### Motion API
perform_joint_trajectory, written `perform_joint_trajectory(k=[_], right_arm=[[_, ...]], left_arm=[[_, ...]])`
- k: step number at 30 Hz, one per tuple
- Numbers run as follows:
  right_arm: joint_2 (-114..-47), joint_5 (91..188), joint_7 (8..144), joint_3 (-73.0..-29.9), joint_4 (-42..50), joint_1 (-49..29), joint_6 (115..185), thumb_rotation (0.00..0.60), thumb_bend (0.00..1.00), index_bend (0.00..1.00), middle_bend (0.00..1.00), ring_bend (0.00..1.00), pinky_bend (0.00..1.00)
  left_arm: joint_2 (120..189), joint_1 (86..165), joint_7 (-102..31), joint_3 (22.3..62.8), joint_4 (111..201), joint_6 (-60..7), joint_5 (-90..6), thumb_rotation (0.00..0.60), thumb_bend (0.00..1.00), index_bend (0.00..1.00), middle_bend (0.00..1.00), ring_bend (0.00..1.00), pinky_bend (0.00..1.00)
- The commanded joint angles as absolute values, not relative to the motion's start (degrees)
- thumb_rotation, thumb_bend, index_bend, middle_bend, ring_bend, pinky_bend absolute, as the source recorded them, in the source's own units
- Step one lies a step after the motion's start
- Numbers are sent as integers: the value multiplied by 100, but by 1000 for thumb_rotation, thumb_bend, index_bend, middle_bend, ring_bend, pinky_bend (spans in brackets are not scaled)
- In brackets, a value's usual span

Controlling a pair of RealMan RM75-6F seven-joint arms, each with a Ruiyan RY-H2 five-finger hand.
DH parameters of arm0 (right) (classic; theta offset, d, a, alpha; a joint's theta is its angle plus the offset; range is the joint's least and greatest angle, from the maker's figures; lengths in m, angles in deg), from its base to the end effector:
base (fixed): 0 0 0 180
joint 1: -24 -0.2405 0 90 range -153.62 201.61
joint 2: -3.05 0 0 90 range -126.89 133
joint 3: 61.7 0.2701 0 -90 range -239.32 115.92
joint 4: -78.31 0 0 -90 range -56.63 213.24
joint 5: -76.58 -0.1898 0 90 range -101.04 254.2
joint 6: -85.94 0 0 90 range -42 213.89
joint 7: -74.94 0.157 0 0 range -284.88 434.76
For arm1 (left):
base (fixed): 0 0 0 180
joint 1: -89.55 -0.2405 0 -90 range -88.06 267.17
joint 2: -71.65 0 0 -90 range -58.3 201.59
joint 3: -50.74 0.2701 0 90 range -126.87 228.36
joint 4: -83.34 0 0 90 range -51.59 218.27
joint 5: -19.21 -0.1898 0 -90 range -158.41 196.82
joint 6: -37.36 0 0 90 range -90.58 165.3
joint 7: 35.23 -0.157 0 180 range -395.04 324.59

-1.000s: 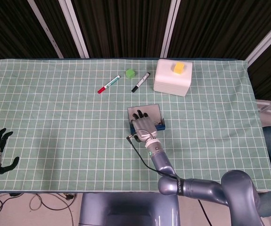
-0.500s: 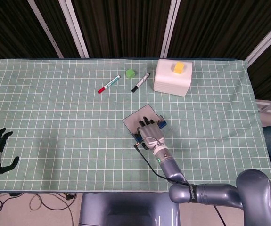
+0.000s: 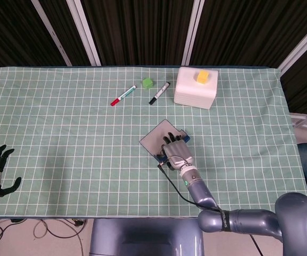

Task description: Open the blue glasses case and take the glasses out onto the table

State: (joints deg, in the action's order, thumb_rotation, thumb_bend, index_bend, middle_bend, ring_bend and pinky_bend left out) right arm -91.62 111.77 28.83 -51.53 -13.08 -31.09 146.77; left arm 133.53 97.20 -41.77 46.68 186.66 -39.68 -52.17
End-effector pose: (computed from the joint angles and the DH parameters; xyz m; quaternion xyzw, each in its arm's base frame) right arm -0.0999 -0.3620 -0.0400 0.7725 -0.3674 0.2728 0.4402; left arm -0.3134 0.2045 0.1723 -0.5541 -0.4821 -0.3345 0.5904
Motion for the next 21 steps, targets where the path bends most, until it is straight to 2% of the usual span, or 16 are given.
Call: perform_joint_trajectory(k=[1,21], right_arm=[[-8935,11045,2871,-5266,-1607,-3035,14607,600,398,464,158,29,186],[-8564,10962,2659,-5515,-2197,-3073,14767,600,400,457,117,2,186]], left_arm=[[13352,9721,-4179,4665,18667,-3967,-5210,600,311,120,0,0,0],[13358,9721,-4192,4657,18665,-3977,-5197,600,311,120,0,0,0]])
